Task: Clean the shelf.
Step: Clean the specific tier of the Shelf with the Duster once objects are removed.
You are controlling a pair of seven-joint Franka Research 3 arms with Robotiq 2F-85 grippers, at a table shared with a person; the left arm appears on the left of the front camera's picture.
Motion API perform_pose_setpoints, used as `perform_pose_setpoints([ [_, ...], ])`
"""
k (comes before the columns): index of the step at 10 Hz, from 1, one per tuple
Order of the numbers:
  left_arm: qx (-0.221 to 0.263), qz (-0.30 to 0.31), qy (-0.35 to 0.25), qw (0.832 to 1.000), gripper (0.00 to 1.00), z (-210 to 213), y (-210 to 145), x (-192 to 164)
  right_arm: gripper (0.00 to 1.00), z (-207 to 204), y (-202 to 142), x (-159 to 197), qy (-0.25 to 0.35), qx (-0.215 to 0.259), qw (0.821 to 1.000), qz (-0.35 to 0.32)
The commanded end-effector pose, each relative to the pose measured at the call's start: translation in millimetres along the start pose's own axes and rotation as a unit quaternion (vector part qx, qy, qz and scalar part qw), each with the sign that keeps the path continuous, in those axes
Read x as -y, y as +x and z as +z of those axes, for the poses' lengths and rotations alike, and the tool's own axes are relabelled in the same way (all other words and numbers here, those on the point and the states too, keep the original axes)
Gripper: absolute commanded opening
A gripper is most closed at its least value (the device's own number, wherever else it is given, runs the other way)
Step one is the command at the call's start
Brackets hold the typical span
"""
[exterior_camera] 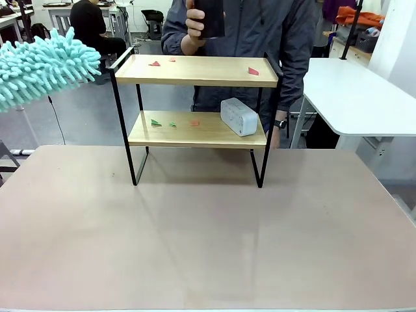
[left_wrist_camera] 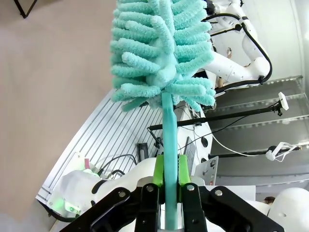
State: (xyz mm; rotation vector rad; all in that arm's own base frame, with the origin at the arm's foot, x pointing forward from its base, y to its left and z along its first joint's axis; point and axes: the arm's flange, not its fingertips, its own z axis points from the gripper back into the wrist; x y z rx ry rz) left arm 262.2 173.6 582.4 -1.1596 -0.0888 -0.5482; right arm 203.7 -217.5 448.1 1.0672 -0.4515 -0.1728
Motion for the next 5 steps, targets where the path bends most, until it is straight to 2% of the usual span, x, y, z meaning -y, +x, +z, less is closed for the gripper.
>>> perform_pose_setpoints([
  [1,-0.001,0.004,0.003,1.000,0.00,3.7,-1.6,3.9,1.00,0.6,1.2,-0.5,0.008,0.005,1.000,0.013],
  [2,-0.001,0.004,0.003,1.000,0.00,3.7,-1.6,3.9,1.00,0.6,1.2,-0.5,0.008,0.005,1.000,0.013],
  [3,0.000,0.000,0.000,1.000,0.12,0.0,0.1,0.0,1.00,0.6,1.2,-0.5,0.008,0.005,1.000,0.013],
  [4,0.046,0.059,-0.029,0.997,0.12,-4.0,20.8,22.4,1.00,0.6,1.2,-0.5,0.008,0.005,1.000,0.013],
  [5,0.121,0.145,0.036,0.981,0.12,-14.3,48.3,51.0,1.00,0.6,1.2,-0.5,0.008,0.005,1.000,0.013],
])
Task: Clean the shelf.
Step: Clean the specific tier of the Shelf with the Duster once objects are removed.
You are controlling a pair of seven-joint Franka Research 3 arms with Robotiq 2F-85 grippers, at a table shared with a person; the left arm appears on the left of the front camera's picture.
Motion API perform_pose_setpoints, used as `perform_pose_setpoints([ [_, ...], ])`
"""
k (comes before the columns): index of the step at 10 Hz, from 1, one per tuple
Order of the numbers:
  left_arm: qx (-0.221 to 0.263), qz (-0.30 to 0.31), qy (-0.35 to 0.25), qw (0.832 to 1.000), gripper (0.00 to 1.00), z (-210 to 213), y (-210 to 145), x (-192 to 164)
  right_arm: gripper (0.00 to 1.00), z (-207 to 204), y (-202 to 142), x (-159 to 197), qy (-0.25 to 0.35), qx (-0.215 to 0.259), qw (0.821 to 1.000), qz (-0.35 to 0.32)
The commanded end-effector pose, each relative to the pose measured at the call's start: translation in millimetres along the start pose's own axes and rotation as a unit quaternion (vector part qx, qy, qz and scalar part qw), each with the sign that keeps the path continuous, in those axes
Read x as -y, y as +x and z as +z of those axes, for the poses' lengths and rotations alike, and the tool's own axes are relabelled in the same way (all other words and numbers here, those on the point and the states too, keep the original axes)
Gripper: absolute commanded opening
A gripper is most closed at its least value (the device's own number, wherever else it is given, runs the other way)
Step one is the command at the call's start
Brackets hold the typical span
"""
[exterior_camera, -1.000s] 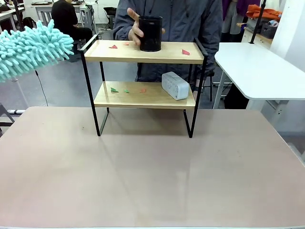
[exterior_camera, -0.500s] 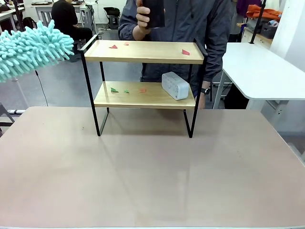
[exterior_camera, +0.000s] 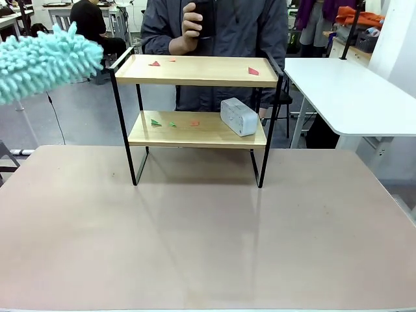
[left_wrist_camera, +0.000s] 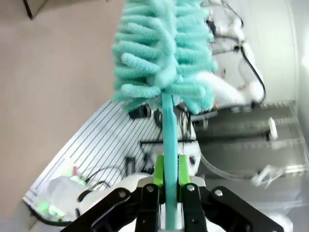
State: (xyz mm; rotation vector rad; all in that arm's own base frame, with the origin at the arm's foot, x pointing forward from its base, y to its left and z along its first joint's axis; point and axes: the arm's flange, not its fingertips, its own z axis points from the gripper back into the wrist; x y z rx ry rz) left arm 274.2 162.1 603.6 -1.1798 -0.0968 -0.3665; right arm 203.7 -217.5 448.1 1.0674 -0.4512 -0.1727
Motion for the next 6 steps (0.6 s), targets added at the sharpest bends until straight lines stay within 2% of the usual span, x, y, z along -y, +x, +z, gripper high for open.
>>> perform_pose_setpoints([
  [1,0.110,0.120,0.072,0.984,0.12,-35.7,42.1,74.6,1.00,0.6,1.2,-0.5,0.008,0.005,1.000,0.013],
  [2,0.104,0.148,0.099,0.979,0.12,-53.7,67.8,98.7,1.00,0.6,1.2,-0.5,0.008,0.005,1.000,0.013],
  [3,0.129,0.153,0.144,0.969,0.12,-78.5,95.8,114.0,1.00,0.6,1.2,-0.5,0.008,0.005,1.000,0.013],
  [4,0.117,0.114,0.143,0.976,0.12,-99.1,111.1,124.2,1.00,0.6,1.2,-0.5,0.008,0.005,1.000,0.013],
  [5,0.132,0.119,0.129,0.976,0.12,-106.1,118.1,130.7,1.00,0.6,1.2,-0.5,0.008,0.005,1.000,0.013],
  [6,0.173,0.139,0.127,0.967,0.12,-104.4,119.3,131.3,1.00,0.6,1.2,-0.5,0.008,0.005,1.000,0.013],
])
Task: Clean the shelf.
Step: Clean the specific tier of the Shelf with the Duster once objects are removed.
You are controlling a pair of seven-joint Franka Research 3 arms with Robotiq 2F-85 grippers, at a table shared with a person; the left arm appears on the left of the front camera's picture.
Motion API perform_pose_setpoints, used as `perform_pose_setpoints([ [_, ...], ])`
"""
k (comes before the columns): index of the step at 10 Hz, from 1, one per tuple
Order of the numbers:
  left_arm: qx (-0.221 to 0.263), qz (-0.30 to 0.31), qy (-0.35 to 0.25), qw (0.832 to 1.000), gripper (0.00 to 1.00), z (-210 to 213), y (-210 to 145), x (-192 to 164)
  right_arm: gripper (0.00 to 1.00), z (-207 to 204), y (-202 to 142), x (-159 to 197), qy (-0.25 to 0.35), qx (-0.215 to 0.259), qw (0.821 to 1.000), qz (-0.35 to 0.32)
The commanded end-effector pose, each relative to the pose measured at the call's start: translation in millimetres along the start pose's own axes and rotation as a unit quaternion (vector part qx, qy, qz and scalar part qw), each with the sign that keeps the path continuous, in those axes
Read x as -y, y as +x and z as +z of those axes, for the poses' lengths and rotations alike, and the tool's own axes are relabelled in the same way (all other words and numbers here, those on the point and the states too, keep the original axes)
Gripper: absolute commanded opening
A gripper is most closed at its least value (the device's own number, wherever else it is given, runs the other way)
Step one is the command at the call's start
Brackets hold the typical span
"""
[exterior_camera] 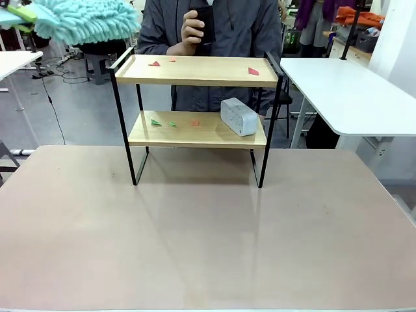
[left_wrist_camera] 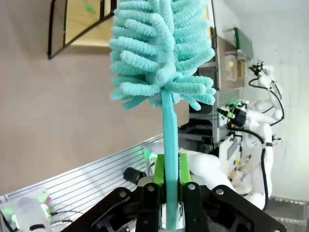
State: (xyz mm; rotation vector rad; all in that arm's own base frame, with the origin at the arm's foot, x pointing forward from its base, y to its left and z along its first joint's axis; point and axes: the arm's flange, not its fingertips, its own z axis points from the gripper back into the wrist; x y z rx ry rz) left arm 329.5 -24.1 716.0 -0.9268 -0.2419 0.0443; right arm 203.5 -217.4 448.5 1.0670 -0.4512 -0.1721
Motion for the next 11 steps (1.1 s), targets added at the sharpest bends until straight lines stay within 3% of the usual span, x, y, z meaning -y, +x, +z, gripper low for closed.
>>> perform_pose_setpoints([
  [1,-0.009,-0.005,0.000,1.000,0.12,9.0,-5.6,-6.2,1.00,0.4,1.3,-0.1,0.008,0.005,1.000,0.013],
  [3,-0.002,-0.001,0.000,1.000,0.12,-1.3,1.8,-1.3,1.00,0.4,1.3,-0.1,0.008,0.005,1.000,0.013],
  [5,0.071,-0.058,0.001,0.996,0.12,-16.3,-14.9,19.0,1.00,0.4,1.3,-0.1,0.008,0.005,1.000,0.013],
  [6,0.083,-0.076,0.013,0.993,0.12,-26.3,-11.2,31.8,1.00,0.4,1.3,-0.1,0.008,0.005,1.000,0.013],
  [9,0.089,-0.097,0.097,0.987,0.12,-76.3,-4.2,61.0,1.00,0.4,1.3,-0.1,0.008,0.005,1.000,0.013],
  [11,0.110,-0.048,0.163,0.979,0.12,-105.4,9.2,60.8,1.00,0.4,1.3,-0.1,0.008,0.005,1.000,0.013],
])
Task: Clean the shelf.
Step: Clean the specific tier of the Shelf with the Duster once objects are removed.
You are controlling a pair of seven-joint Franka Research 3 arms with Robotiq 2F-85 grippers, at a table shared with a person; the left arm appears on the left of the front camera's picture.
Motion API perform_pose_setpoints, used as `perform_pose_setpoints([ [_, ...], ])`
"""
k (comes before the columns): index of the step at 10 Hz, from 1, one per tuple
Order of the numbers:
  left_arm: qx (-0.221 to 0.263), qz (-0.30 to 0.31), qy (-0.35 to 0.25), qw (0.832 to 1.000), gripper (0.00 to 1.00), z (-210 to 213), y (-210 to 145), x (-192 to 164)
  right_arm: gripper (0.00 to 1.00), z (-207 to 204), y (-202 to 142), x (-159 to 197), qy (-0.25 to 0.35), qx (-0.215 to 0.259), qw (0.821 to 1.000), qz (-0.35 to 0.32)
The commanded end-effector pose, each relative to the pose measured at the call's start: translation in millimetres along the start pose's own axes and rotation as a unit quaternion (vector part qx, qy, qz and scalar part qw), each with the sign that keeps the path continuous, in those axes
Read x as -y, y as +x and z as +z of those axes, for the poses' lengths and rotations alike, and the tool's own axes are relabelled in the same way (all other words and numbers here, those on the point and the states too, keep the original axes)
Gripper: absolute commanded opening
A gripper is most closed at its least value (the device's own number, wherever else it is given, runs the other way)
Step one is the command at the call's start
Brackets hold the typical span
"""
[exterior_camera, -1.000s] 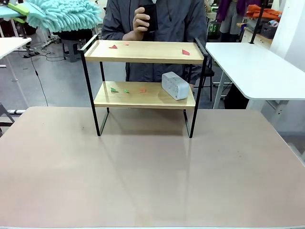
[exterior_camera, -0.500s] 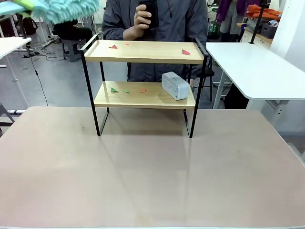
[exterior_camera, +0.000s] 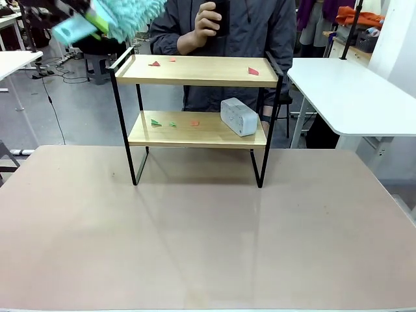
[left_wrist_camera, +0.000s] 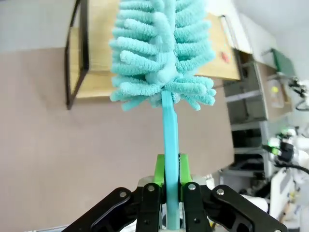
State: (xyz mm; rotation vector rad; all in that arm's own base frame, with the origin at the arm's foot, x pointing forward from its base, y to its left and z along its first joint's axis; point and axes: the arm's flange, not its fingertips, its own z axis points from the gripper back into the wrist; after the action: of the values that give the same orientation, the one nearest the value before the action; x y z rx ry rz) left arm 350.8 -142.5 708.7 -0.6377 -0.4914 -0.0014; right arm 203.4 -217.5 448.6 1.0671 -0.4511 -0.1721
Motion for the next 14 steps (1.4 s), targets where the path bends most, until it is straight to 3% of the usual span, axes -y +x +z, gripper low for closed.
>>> perform_pose_setpoints([
  [1,0.029,0.041,0.050,0.997,0.12,-14.0,5.2,-1.7,1.00,0.3,1.4,-0.1,0.008,0.005,1.000,0.013],
  [3,0.039,0.041,0.080,0.995,0.12,-31.9,7.8,-3.4,1.00,0.3,1.4,-0.1,0.008,0.005,1.000,0.013],
  [8,-0.002,0.032,0.122,0.992,0.12,-65.1,9.3,-6.3,1.00,0.3,1.4,-0.1,0.008,0.005,1.000,0.013],
  [14,-0.084,-0.025,0.104,0.991,0.12,-110.2,12.8,35.9,1.00,0.3,1.4,-0.1,0.008,0.005,1.000,0.013],
])
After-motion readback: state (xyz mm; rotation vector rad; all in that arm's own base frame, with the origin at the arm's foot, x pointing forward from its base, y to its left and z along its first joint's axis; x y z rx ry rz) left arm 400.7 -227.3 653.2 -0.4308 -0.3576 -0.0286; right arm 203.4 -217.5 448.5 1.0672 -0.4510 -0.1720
